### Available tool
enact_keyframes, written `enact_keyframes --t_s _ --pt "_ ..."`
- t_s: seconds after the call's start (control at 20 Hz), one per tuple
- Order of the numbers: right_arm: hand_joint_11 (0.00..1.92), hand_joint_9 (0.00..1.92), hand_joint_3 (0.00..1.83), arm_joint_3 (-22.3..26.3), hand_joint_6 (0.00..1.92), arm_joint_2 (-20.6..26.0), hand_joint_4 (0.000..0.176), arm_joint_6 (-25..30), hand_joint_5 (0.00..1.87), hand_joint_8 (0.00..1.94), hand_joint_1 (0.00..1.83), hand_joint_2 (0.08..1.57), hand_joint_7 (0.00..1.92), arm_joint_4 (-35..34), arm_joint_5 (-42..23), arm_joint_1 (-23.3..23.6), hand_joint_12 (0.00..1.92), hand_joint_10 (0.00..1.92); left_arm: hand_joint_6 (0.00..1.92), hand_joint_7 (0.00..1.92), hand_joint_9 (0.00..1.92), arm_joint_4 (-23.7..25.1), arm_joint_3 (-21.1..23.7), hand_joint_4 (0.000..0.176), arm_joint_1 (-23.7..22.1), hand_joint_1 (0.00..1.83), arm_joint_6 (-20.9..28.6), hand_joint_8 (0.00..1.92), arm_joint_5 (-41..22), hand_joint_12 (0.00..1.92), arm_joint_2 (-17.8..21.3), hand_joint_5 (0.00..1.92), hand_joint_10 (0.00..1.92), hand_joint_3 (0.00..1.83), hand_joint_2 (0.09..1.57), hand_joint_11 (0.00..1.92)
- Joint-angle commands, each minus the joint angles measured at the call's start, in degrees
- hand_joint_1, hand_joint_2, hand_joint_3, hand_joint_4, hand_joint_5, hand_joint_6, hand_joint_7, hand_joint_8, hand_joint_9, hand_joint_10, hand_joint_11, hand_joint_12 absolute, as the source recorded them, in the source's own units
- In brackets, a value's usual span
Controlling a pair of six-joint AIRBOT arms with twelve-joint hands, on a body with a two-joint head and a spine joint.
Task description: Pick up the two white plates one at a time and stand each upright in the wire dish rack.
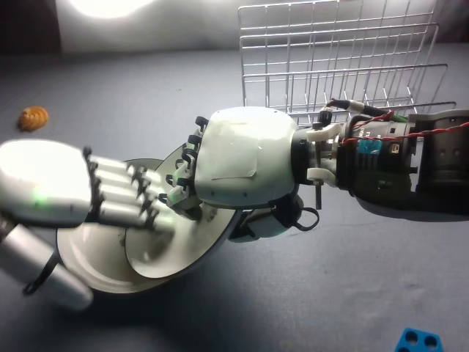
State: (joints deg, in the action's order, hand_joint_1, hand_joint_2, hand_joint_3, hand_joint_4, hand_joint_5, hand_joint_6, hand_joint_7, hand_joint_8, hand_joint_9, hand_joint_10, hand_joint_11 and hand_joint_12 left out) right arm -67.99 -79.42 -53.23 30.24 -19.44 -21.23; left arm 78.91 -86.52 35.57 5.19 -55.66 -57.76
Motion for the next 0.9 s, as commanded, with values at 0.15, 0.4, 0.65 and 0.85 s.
enact_keyframes --t_s 0.15,0.4,0.65,0.85 --pt "0.81 1.11 0.00 -0.1 1.11 0.7 0.025 0.0 0.91 0.98 1.21 1.14 0.99 -2.1 -2.0 0.7 1.24 0.47 0.01 0.08 0.06 -3.0 0.8 0.000 -5.9 0.00 2.8 0.01 -2.6 0.03 3.8 0.07 0.01 0.01 1.12 0.05" --pt "0.81 1.12 0.00 1.7 1.15 1.9 0.025 0.0 0.88 1.01 1.20 1.15 0.97 -3.9 -1.8 2.4 1.22 0.39 0.00 0.07 0.05 2.9 2.5 0.000 -11.4 0.00 4.8 0.00 -2.5 0.02 7.7 0.06 0.01 0.00 1.11 0.02" --pt "0.82 1.12 0.00 4.0 1.15 3.4 0.023 0.0 0.88 1.00 1.20 1.15 0.97 -9.5 -1.5 6.1 1.23 0.36 0.02 0.11 0.09 5.2 5.1 0.000 -13.7 0.00 8.7 0.01 -2.2 0.04 11.7 0.10 0.02 0.00 1.11 0.06" --pt "0.83 1.15 0.00 6.3 1.11 5.1 0.025 0.1 0.91 0.96 1.21 1.13 1.00 -11.4 -1.5 8.4 1.24 0.37 0.01 0.10 0.09 7.6 5.9 0.000 -15.7 0.00 10.8 0.01 -2.2 0.05 14.4 0.10 0.01 0.00 1.11 0.07"
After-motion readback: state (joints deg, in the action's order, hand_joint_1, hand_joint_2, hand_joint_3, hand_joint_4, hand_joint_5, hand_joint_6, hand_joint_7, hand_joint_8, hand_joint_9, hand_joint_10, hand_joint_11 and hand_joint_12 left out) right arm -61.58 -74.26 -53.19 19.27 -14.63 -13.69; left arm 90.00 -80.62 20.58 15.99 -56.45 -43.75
